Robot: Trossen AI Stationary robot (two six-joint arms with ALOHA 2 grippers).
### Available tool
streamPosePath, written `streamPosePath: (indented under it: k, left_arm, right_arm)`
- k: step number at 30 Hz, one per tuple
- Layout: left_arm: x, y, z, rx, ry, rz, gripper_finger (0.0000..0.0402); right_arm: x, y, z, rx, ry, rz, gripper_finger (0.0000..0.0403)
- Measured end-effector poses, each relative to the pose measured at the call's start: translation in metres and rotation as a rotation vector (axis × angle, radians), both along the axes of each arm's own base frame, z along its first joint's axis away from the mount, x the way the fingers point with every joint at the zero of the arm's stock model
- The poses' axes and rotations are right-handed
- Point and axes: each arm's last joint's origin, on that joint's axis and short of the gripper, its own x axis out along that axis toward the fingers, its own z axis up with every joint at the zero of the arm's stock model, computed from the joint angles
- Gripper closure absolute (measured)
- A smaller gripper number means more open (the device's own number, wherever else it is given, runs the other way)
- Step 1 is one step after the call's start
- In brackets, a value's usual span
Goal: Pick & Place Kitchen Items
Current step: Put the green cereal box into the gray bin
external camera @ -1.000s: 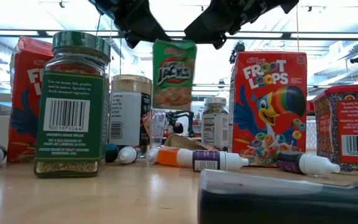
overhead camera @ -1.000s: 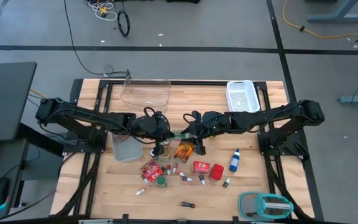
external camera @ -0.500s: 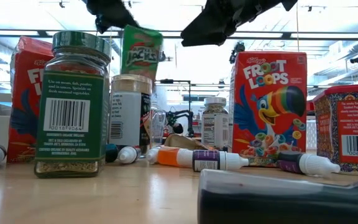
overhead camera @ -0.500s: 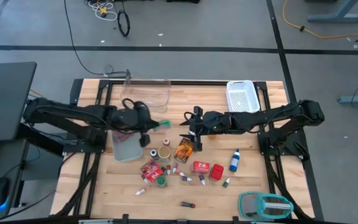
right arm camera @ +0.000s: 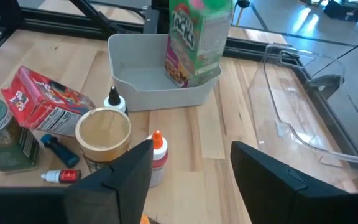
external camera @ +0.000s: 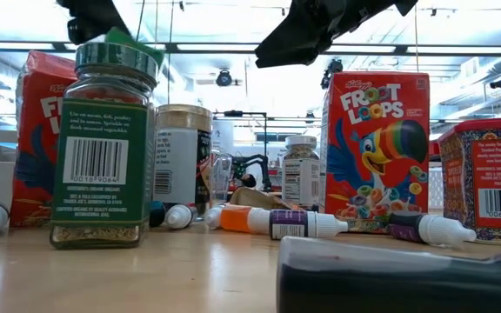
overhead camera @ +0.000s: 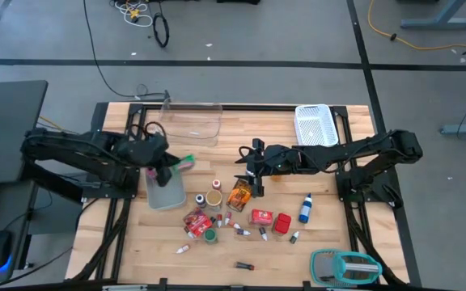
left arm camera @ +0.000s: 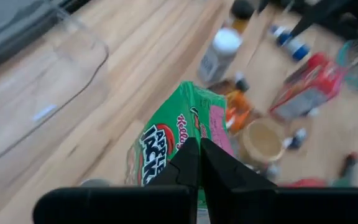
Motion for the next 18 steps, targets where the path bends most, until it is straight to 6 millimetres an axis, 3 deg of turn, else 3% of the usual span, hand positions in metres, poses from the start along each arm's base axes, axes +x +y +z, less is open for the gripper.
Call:
streamPosePath:
  k: [18]
  left_arm:
    - [-0.021,-0.027,-0.057,-0.123,0.059,0.078,0.0394]
  right_arm:
    - [0.0,0.0,0.0,-0.003,0.003,0.002,0.0178]
